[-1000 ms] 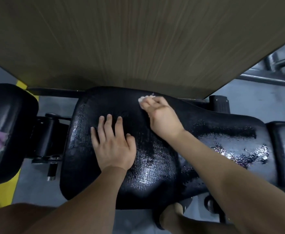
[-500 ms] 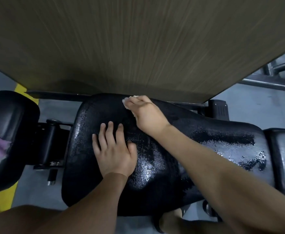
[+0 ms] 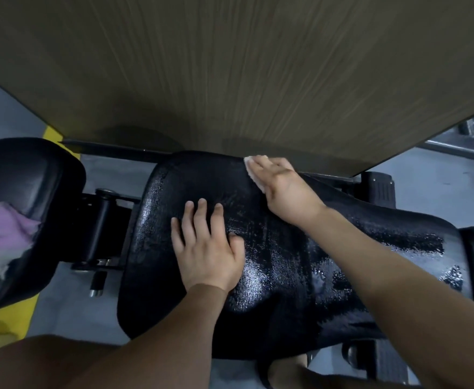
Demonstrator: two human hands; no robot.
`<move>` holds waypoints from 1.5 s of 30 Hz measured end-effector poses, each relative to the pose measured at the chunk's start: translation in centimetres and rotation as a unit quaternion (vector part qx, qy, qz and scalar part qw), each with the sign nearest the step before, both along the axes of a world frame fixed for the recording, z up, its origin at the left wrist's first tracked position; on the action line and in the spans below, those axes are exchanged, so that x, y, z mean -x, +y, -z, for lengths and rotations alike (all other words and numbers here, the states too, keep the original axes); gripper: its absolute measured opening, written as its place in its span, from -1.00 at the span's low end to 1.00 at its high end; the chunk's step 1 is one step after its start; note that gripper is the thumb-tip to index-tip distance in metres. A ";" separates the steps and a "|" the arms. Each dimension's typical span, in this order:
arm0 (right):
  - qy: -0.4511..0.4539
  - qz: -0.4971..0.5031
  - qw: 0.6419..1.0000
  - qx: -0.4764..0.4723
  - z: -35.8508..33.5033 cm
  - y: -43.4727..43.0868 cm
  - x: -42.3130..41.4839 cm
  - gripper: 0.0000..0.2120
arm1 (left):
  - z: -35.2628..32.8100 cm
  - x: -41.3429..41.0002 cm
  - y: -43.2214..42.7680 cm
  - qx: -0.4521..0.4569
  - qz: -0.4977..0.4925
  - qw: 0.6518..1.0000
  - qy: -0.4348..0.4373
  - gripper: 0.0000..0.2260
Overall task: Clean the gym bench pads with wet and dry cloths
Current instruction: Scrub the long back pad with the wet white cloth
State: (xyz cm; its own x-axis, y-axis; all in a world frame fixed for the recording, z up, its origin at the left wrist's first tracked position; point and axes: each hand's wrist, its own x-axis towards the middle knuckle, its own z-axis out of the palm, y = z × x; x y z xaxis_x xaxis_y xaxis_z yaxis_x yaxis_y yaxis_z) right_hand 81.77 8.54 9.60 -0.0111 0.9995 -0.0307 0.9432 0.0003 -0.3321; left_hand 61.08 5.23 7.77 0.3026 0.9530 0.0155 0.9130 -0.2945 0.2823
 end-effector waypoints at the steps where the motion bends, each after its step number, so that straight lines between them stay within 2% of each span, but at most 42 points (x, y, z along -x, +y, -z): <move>1: 0.014 -0.014 1.000 -0.003 0.0 1.3 0.7 -0.49 | 0.0 0.0 0.0 -0.002 0.000 1.000 -0.001 -0.46; 4: 0.036 -0.096 0.994 -0.025 0.2 5.7 3.9 -0.59 | 0.1 0.1 -0.1 -0.011 0.000 1.000 0.000 -0.47; 7: 0.033 -0.146 0.987 -0.057 0.8 7.7 6.0 -0.54 | 0.2 0.0 0.0 -0.014 -0.002 1.000 -0.001 -0.47; 11: 0.081 -0.113 0.987 -0.077 -0.4 5.3 3.6 -0.68 | 0.2 0.0 -0.1 -0.020 -0.002 1.000 0.003 -0.47; 14: 0.024 -0.053 0.995 -0.081 -0.5 2.1 -0.4 -0.81 | 0.2 0.0 0.0 -0.015 -0.004 1.000 0.001 -0.47; 17: 0.020 0.024 0.996 -0.078 -0.4 -0.4 -2.9 -0.81 | 0.2 -0.1 0.0 -0.010 -0.006 1.000 0.006 -0.47; 19: 0.052 0.019 0.996 -0.066 -0.3 0.1 -2.2 -0.84 | 0.2 -0.2 0.0 -0.009 -0.006 1.000 0.006 -0.47; 21: 0.072 -0.015 0.995 -0.060 0.0 2.1 -0.2 -0.83 | 0.1 -0.1 0.0 -0.008 -0.004 1.000 0.006 -0.47; 24: 0.094 -0.097 0.988 -0.074 0.5 6.5 3.7 -0.70 | 0.0 -0.1 0.0 -0.006 -0.002 1.000 0.013 -0.46; 28: 0.074 -0.241 0.967 -0.035 -0.7 11.2 8.8 -0.69 | 0.2 -0.1 -0.1 -0.020 -0.004 1.000 0.005 -0.46; 31: 0.072 -0.269 0.960 0.013 -1.1 11.7 8.3 -0.66 | 0.4 -0.1 0.0 -0.031 -0.007 0.999 0.007 -0.47; 33: 0.082 -0.276 0.957 -0.017 -0.8 10.1 6.1 -0.69 | 0.3 -0.2 -0.1 -0.029 -0.006 0.999 0.013 -0.46; 36: 0.081 -0.268 0.959 -0.046 -0.8 5.3 2.1 -0.75 | 0.2 -0.3 0.0 -0.026 -0.005 1.000 0.007 -0.46; 40: 0.079 -0.204 0.975 -0.047 -1.1 -1.1 -1.3 -0.73 | 0.2 -0.3 0.0 -0.012 -0.007 1.000 0.014 -0.46; 45: 0.074 -0.157 0.981 -0.087 0.6 0.6 2.9 -0.76 | 0.3 -0.3 0.0 -0.002 -0.010 1.000 0.026 -0.47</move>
State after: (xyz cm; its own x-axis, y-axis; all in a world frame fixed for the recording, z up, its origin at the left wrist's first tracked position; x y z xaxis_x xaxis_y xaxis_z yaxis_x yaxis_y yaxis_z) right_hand 78.84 9.15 9.03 -0.3116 0.9357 0.1654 0.8288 0.3528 -0.4343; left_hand 61.37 5.24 7.46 0.2835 0.9590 0.0044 0.9323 -0.2767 0.2329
